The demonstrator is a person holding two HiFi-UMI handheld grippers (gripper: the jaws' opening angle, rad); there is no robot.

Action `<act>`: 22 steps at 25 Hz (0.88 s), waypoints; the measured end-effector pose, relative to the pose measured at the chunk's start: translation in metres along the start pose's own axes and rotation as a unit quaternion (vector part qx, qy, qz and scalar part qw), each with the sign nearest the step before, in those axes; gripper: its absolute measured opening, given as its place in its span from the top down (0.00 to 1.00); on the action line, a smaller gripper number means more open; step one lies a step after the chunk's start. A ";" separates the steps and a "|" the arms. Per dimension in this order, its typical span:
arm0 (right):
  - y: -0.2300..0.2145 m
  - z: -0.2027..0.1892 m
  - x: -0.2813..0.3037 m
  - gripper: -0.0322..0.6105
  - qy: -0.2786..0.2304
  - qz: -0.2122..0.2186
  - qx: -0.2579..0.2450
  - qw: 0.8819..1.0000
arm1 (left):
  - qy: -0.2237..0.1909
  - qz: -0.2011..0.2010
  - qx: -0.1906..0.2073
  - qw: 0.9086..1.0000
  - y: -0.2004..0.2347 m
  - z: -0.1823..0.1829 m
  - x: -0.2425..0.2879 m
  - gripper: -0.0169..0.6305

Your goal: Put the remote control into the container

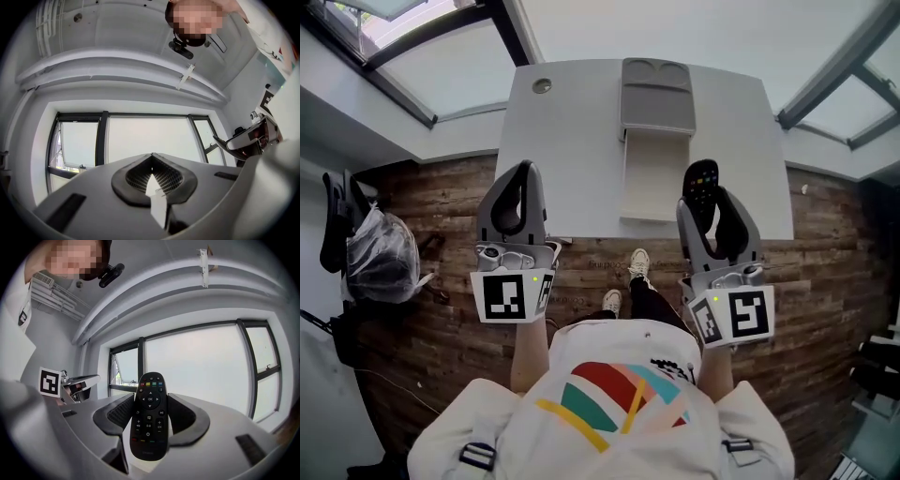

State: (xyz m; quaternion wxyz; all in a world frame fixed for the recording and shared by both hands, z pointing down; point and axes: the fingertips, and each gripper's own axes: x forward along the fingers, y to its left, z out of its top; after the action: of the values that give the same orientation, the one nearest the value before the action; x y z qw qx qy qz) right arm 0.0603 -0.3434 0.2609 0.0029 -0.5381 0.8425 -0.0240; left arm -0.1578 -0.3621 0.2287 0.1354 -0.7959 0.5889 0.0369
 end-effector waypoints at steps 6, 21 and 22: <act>-0.045 -0.004 0.032 0.59 0.009 -0.008 -0.013 1.000 | -0.002 -0.011 -0.001 1.000 -0.015 -0.018 0.060 0.96; -0.102 -0.033 0.092 0.59 0.050 0.057 0.031 0.997 | 0.030 -0.019 0.034 0.999 -0.067 -0.026 0.153 0.96; -0.101 -0.033 0.096 0.59 0.052 0.062 0.032 0.996 | 0.036 -0.017 0.037 0.999 -0.065 -0.027 0.154 0.96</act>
State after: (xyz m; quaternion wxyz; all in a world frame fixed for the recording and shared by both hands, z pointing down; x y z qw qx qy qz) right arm 0.1107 -0.4714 0.3004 -0.0217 -0.4828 0.8720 -0.0786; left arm -0.0521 -0.4946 0.2326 0.1440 -0.8010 0.5808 -0.0160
